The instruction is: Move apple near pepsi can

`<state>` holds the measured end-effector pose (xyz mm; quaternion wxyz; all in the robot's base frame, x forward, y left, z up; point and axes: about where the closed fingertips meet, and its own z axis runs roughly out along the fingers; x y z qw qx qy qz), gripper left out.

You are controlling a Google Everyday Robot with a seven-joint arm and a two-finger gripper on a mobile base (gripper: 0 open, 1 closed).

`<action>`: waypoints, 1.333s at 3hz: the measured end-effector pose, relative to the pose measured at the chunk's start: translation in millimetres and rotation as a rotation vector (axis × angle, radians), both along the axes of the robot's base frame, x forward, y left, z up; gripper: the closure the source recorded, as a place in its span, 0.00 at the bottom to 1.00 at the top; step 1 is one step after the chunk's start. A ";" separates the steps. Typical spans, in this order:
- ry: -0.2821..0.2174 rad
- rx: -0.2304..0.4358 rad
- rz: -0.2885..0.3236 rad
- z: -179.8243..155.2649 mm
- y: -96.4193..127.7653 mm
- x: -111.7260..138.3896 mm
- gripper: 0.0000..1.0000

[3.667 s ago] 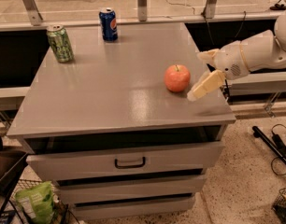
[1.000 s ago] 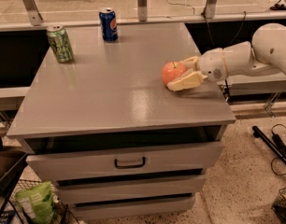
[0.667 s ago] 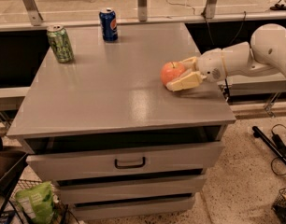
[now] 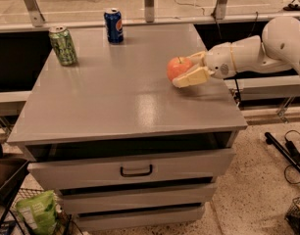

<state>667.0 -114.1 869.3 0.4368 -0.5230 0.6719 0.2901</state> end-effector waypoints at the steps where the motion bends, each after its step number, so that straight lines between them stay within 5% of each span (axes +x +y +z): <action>1: -0.019 -0.010 -0.062 24.1 -6.2 14.5 1.00; 3: -0.065 -0.070 -0.228 67.4 -19.2 77.6 1.00; 4: -0.122 -0.033 -0.264 84.7 -4.2 113.3 1.00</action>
Offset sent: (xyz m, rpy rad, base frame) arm 0.0757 -0.0334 0.0869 -0.1031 -0.0664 -0.2614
